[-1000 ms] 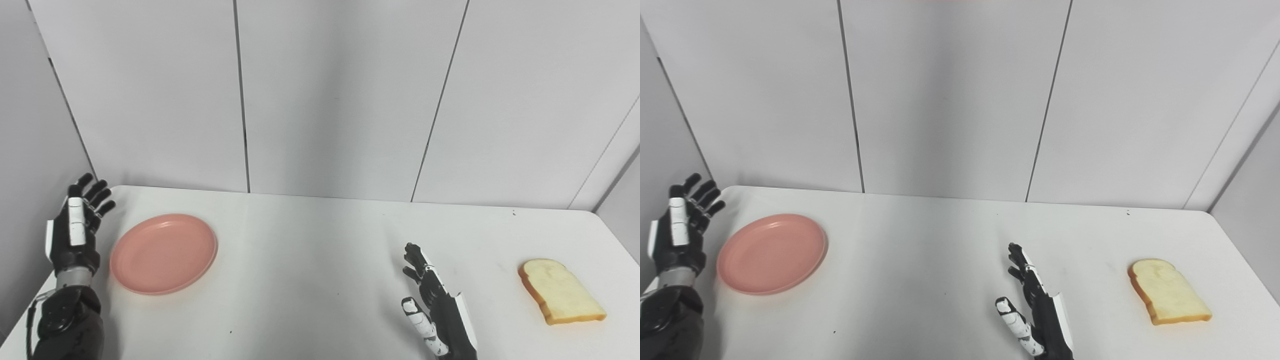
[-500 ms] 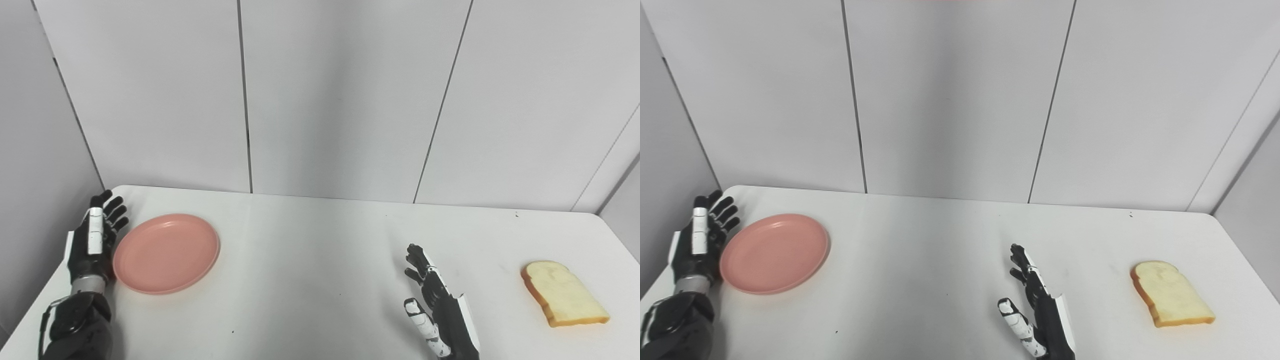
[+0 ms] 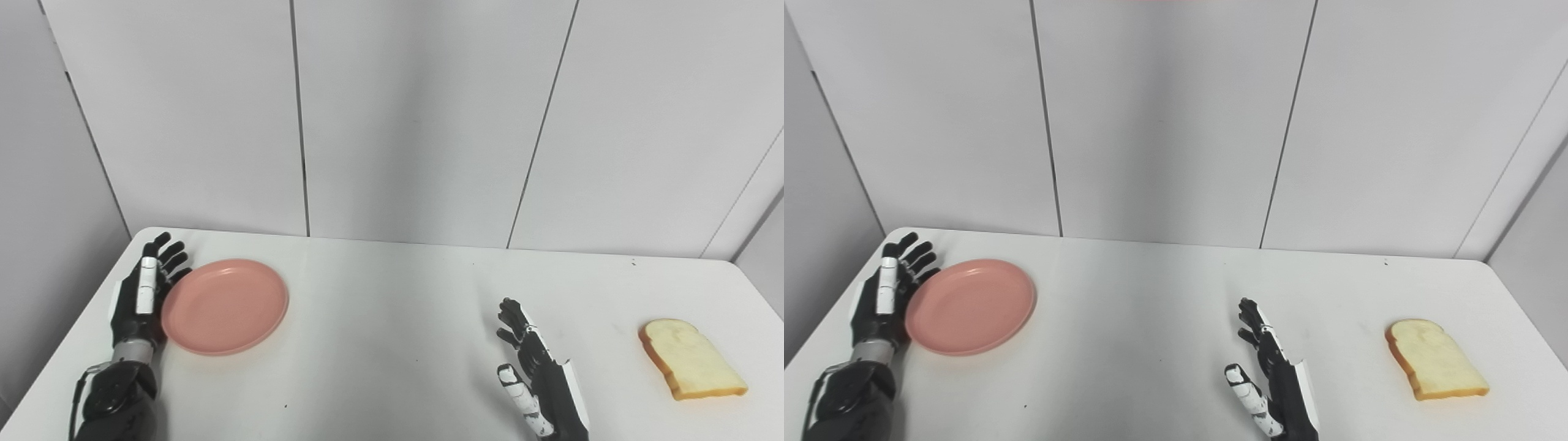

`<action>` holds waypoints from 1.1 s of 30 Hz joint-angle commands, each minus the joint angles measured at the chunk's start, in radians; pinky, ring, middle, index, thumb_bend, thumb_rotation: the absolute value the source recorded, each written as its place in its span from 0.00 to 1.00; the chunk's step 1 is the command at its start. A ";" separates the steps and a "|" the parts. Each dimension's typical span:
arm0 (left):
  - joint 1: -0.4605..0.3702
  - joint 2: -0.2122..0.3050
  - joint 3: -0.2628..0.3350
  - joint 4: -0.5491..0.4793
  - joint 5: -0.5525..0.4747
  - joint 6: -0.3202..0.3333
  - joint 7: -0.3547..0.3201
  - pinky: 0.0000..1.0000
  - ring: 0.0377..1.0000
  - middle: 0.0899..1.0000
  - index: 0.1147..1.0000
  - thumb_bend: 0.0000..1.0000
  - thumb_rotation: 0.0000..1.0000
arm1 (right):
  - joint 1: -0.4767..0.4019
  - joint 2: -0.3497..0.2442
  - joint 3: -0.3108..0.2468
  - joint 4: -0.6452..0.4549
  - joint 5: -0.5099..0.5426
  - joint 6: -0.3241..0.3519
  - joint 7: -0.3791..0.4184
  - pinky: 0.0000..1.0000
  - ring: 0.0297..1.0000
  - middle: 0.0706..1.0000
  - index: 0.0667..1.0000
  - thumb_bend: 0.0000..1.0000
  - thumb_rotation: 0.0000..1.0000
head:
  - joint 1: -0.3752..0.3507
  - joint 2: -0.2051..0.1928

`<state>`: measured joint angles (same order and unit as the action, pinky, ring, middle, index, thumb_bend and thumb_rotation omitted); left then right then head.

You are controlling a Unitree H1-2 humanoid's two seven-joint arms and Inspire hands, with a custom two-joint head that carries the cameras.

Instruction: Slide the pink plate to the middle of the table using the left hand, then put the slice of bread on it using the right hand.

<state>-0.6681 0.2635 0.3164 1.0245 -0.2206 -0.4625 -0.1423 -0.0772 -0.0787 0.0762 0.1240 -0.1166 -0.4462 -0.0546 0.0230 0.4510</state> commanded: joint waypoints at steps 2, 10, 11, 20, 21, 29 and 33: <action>0.009 -0.033 -0.018 -0.033 0.006 -0.006 0.005 0.77 0.82 0.80 0.77 0.84 0.87 | 0.064 0.006 0.001 0.063 -0.008 -0.022 -0.010 0.86 0.90 0.91 0.89 0.63 0.85 | -0.003 0.004; 0.032 -0.078 -0.076 -0.122 0.030 0.013 0.045 0.75 0.83 0.82 0.79 0.90 0.88 | 0.067 0.018 -0.006 0.063 -0.017 -0.020 -0.011 0.85 0.90 0.90 0.89 0.65 0.85 | -0.014 0.007; 0.033 -0.085 -0.080 -0.129 0.031 0.017 0.051 0.75 0.83 0.82 0.79 0.90 0.88 | 0.067 0.019 -0.006 0.062 -0.018 -0.019 -0.012 0.85 0.90 0.90 0.89 0.65 0.85 | -0.018 0.008; 0.030 -0.161 -0.134 -0.151 0.036 0.009 0.060 0.77 0.84 0.81 0.77 0.90 0.86 | 0.063 0.032 -0.004 0.063 -0.027 -0.020 -0.013 0.86 0.90 0.90 0.89 0.65 0.85 | -0.032 0.007; 0.030 -0.168 -0.141 -0.152 0.036 0.008 0.059 0.77 0.85 0.82 0.77 0.89 0.87 | 0.063 0.034 -0.004 0.063 -0.029 -0.021 -0.014 0.86 0.90 0.90 0.89 0.65 0.85 | -0.035 0.008; 0.047 -0.235 -0.177 -0.170 0.056 0.032 0.078 0.77 0.86 0.84 0.76 0.90 0.87 | 0.060 0.043 0.000 0.060 -0.048 -0.023 -0.023 0.85 0.89 0.91 0.89 0.63 0.86 | -0.052 0.012; 0.054 -0.249 -0.201 -0.170 0.062 0.027 0.064 0.82 0.88 0.85 0.77 0.89 0.88 | 0.060 0.049 0.000 0.056 -0.055 -0.021 -0.023 0.85 0.90 0.91 0.89 0.62 0.85 | -0.072 0.017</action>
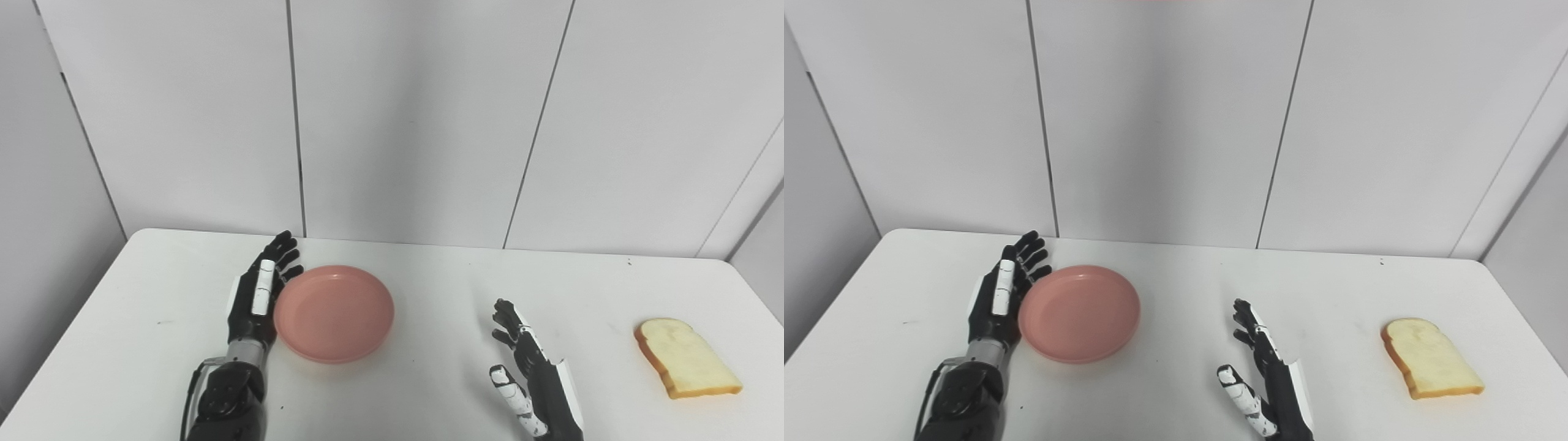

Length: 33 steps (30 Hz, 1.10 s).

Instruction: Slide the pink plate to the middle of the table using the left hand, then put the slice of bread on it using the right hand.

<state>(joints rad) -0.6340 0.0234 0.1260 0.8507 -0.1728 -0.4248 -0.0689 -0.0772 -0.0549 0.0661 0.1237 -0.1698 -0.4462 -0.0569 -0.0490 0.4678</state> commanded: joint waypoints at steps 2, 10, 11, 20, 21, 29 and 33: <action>0.023 -0.012 -0.024 0.003 0.020 -0.014 -0.015 0.82 0.87 0.85 0.77 0.90 0.88 | 0.059 0.030 0.009 0.055 -0.013 -0.020 -0.026 0.84 0.89 0.91 0.89 0.62 0.85 | -0.015 0.003; 0.038 -0.030 -0.066 -0.006 0.037 -0.013 -0.033 0.78 0.85 0.84 0.77 0.90 0.88 | 0.059 0.064 0.014 0.041 -0.100 -0.001 -0.072 0.89 0.91 0.92 0.87 0.66 0.89 | -0.085 0.013; 0.041 -0.034 -0.071 -0.009 0.041 -0.011 -0.034 0.78 0.86 0.84 0.77 0.90 0.89 | 0.059 0.071 0.014 0.038 -0.113 0.002 -0.079 0.90 0.92 0.91 0.87 0.66 0.89 | -0.090 0.014; 0.062 -0.055 -0.099 -0.046 0.046 0.023 -0.043 0.77 0.84 0.83 0.76 0.91 0.90 | 0.058 0.104 0.016 0.025 -0.140 0.021 -0.086 0.94 0.94 0.92 0.85 0.68 0.88 | -0.139 0.021; 0.063 -0.057 -0.099 -0.047 0.041 0.027 -0.045 0.77 0.84 0.83 0.75 0.91 0.90 | 0.057 0.105 0.017 0.025 -0.144 0.021 -0.086 0.94 0.94 0.92 0.85 0.68 0.87 | -0.144 0.021; 0.070 -0.059 -0.097 -0.058 0.032 0.041 -0.056 0.78 0.85 0.83 0.75 0.90 0.89 | 0.061 0.108 0.012 0.021 -0.162 0.036 -0.093 0.92 0.93 0.92 0.88 0.70 0.81 | -0.154 0.024; 0.077 -0.061 -0.093 -0.061 0.027 0.046 -0.059 0.78 0.85 0.82 0.75 0.90 0.89 | 0.067 0.113 0.000 -0.003 -0.268 0.092 -0.156 0.83 0.88 0.91 0.88 0.75 0.74 | -0.159 0.024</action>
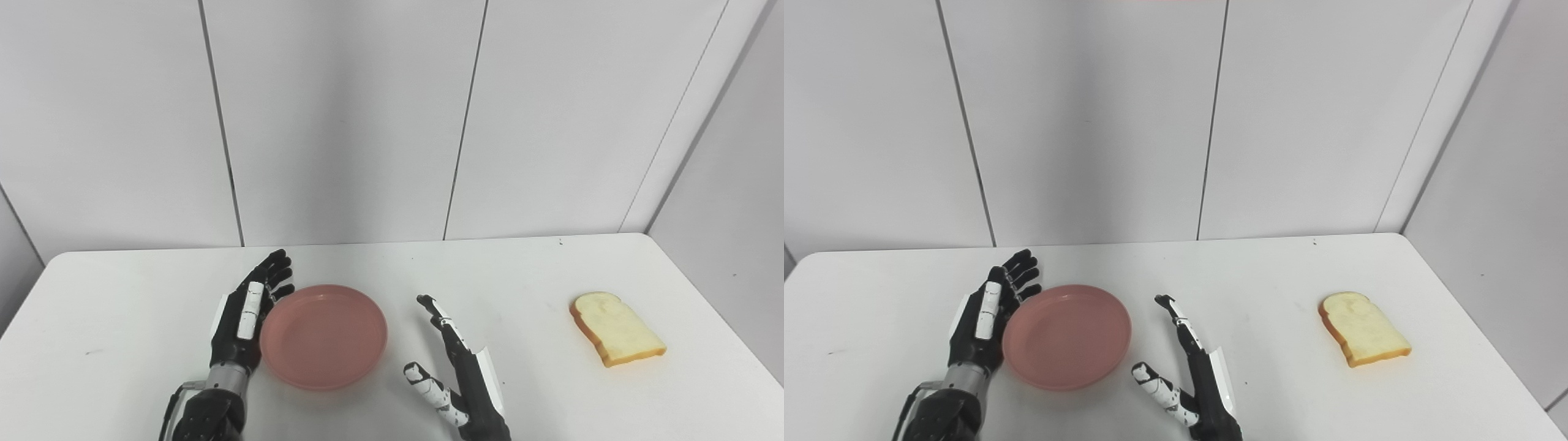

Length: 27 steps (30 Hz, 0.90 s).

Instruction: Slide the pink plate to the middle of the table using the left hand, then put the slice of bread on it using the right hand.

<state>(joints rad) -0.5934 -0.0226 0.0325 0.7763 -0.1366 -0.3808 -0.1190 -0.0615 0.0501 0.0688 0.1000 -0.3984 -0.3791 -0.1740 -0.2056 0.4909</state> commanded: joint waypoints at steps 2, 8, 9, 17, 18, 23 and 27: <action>0.036 -0.013 0.005 0.019 -0.015 0.002 -0.016 0.79 0.86 0.82 0.76 0.91 0.88 | 0.051 0.009 -0.013 -0.031 -0.153 0.115 -0.081 0.78 0.85 0.90 0.89 0.77 0.72 | -0.005 0.000; 0.020 -0.006 0.016 0.053 -0.021 -0.009 -0.029 0.80 0.87 0.84 0.77 0.92 0.88 | 0.009 -0.010 -0.048 -0.230 -0.365 0.442 -0.051 0.81 0.95 1.00 1.00 0.92 0.66 | -0.020 -0.010; 0.017 -0.006 0.018 0.058 -0.024 -0.010 -0.034 0.80 0.87 0.83 0.77 0.92 0.89 | -0.008 -0.018 -0.063 -0.271 -0.381 0.493 -0.035 0.81 0.95 1.00 1.00 0.92 0.66 | -0.023 -0.011; 0.005 -0.003 0.027 0.075 -0.031 -0.016 -0.056 0.80 0.86 0.82 0.77 0.90 0.88 | -0.124 -0.079 -0.136 -0.358 -0.451 0.708 -0.025 0.97 0.97 1.00 1.00 0.98 0.60 | -0.033 -0.015; 0.004 -0.003 0.028 0.078 -0.030 -0.017 -0.056 0.80 0.86 0.82 0.77 0.90 0.88 | -0.133 -0.092 -0.137 -0.355 -0.469 0.725 -0.026 0.98 0.98 1.00 1.00 0.98 0.61 | -0.033 -0.015; -0.002 -0.003 0.029 0.088 -0.024 -0.022 -0.055 0.80 0.85 0.82 0.77 0.89 0.89 | -0.181 -0.136 -0.169 -0.336 -0.570 0.844 -0.002 1.00 1.00 1.00 1.00 1.00 0.64 | -0.037 -0.018; -0.008 -0.007 0.031 0.095 -0.026 -0.022 -0.057 0.80 0.86 0.82 0.77 0.90 0.88 | -0.211 -0.129 -0.250 -0.291 -0.650 0.849 0.025 1.00 1.00 1.00 1.00 1.00 0.60 | -0.036 -0.020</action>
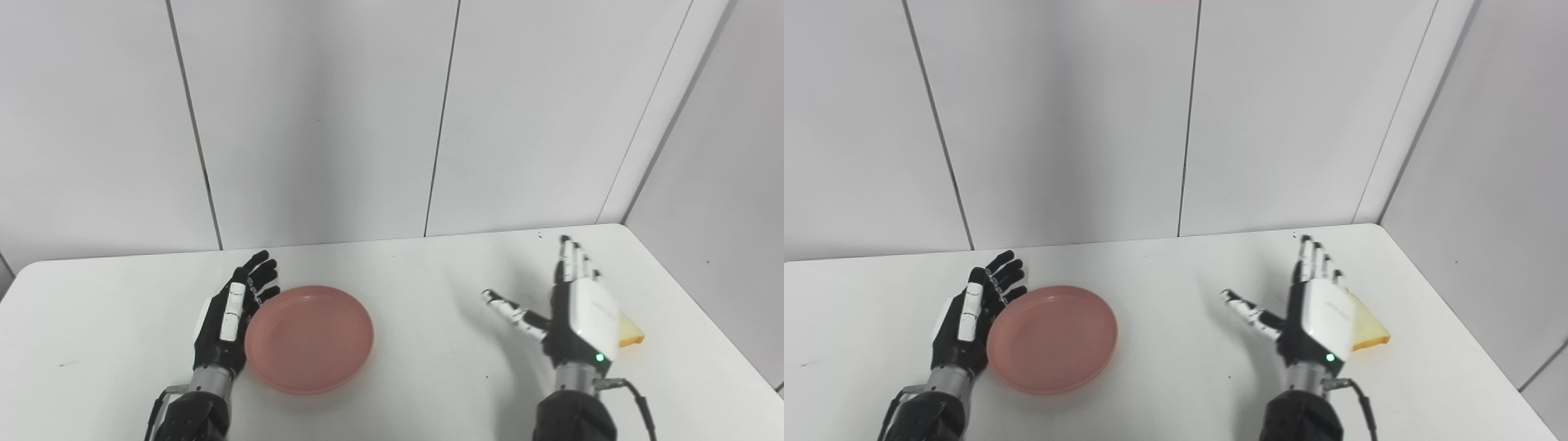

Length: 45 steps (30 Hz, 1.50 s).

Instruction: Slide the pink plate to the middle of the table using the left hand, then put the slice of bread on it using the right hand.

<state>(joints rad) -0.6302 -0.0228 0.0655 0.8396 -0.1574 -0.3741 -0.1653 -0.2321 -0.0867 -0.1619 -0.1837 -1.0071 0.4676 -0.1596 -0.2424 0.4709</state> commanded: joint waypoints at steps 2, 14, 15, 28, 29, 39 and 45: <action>0.028 -0.007 -0.001 0.032 -0.006 -0.028 -0.013 0.80 0.86 0.82 0.77 0.90 0.88 | -0.059 0.026 -0.077 0.008 -0.086 0.002 0.051 1.00 1.00 1.00 1.00 1.00 0.57 | 0.001 0.001; 0.035 -0.005 0.006 0.015 -0.008 -0.015 -0.013 0.81 0.86 0.82 0.78 0.91 0.88 | -0.198 0.032 -0.358 0.135 -0.336 0.002 0.341 1.00 1.00 1.00 1.00 1.00 0.40 | -0.002 0.005; 0.036 -0.006 0.007 0.014 -0.010 -0.014 -0.013 0.81 0.86 0.82 0.78 0.91 0.88 | -0.206 0.029 -0.370 0.146 -0.339 0.002 0.351 1.00 1.00 1.00 1.00 1.00 0.40 | -0.002 0.005; 0.044 -0.011 0.006 -0.004 -0.011 -0.007 -0.017 0.81 0.86 0.82 0.78 0.92 0.87 | -0.249 -0.036 -0.339 0.285 -0.418 0.002 0.402 1.00 1.00 1.00 1.00 1.00 0.36 | 0.008 0.006; 0.045 -0.012 0.006 -0.005 -0.011 -0.006 -0.016 0.81 0.87 0.82 0.78 0.92 0.87 | -0.248 -0.041 -0.338 0.291 -0.412 0.002 0.400 1.00 1.00 1.00 1.00 1.00 0.36 | 0.009 0.006; 0.052 -0.014 0.003 -0.013 -0.007 -0.007 -0.013 0.80 0.86 0.81 0.77 0.89 0.88 | -0.228 -0.078 -0.297 0.350 -0.327 0.002 0.360 1.00 1.00 1.00 1.00 1.00 0.41 | 0.015 0.009; 0.057 -0.016 0.002 -0.023 -0.007 -0.003 -0.013 0.80 0.86 0.81 0.77 0.89 0.88 | -0.231 -0.098 -0.285 0.403 -0.312 0.002 0.367 1.00 1.00 0.97 1.00 1.00 0.40 | 0.017 0.013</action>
<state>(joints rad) -0.6171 -0.0261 0.0716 0.8052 -0.1576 -0.3731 -0.1707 -0.4419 -0.1678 -0.4536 0.2059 -1.3125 0.4763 0.2023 -0.2255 0.4832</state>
